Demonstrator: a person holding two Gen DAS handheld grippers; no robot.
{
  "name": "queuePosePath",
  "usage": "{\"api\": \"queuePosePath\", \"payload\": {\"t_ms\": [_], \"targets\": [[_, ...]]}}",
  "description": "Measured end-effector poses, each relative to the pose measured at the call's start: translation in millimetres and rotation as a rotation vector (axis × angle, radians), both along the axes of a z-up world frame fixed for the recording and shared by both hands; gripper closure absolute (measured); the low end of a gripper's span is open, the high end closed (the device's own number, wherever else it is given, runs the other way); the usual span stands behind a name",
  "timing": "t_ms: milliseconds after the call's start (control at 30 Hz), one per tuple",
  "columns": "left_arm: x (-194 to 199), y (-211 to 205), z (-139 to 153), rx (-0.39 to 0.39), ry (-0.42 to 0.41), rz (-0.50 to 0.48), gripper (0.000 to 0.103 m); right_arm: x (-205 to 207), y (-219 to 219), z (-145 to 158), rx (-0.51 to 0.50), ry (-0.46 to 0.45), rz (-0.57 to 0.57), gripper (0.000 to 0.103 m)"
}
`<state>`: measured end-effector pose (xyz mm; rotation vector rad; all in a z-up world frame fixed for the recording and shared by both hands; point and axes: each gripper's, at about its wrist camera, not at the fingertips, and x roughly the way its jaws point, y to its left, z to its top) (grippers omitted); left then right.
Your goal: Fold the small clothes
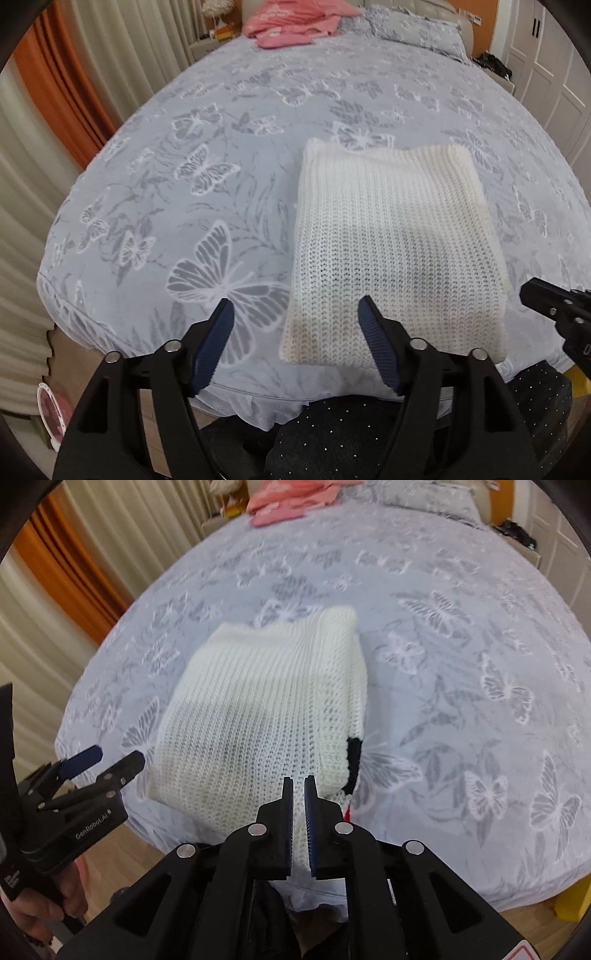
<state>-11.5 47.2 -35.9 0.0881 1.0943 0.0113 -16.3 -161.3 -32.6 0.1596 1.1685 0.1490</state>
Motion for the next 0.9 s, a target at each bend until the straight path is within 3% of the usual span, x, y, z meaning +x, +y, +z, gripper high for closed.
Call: {"api": "queuePosePath", "payload": {"t_ms": [333,367,433,500,733,800,833,900], "targets": [[-25.7,3.4,14.3,0.032,-0.062,0.002,0.032,-22.8,-0.8,11.9,0.003,-0.05,-0.049,0.094],[-27.6,3.3,14.3,0.032,-0.062,0.0,0.032,-20.9,2.1,8.3,0.001,-0.039,-0.037,0.091],[-32.1,3.7,13.1,0.033,-0.061,0.0,0.032,-11.9,3.4,-2.9,-0.004,-0.018,-0.019,0.07],[-35.8,5.4,11.3,0.029,-0.055,0.005,0.032,2.5,-2.3,-13.2,-0.002,0.003,-0.039,0.062],[-40.8,17.8,5.0,-0.013,-0.034,0.03,0.026,62.4,-28.1,-58.8,0.111,0.136,-0.131,0.053],[-37.6,19.5,0.8,-0.015,-0.02,0.033,0.026,74.2,-23.1,-68.4,0.133,0.167,-0.101,0.059],[-37.6,19.5,0.4,-0.016,-0.019,0.035,0.026,80.1,-18.6,-67.0,0.135,0.167,-0.075,0.083],[-35.8,20.1,0.7,-0.022,-0.02,0.034,0.026,85.1,-13.4,-41.7,0.129,0.089,-0.049,0.085]]}}
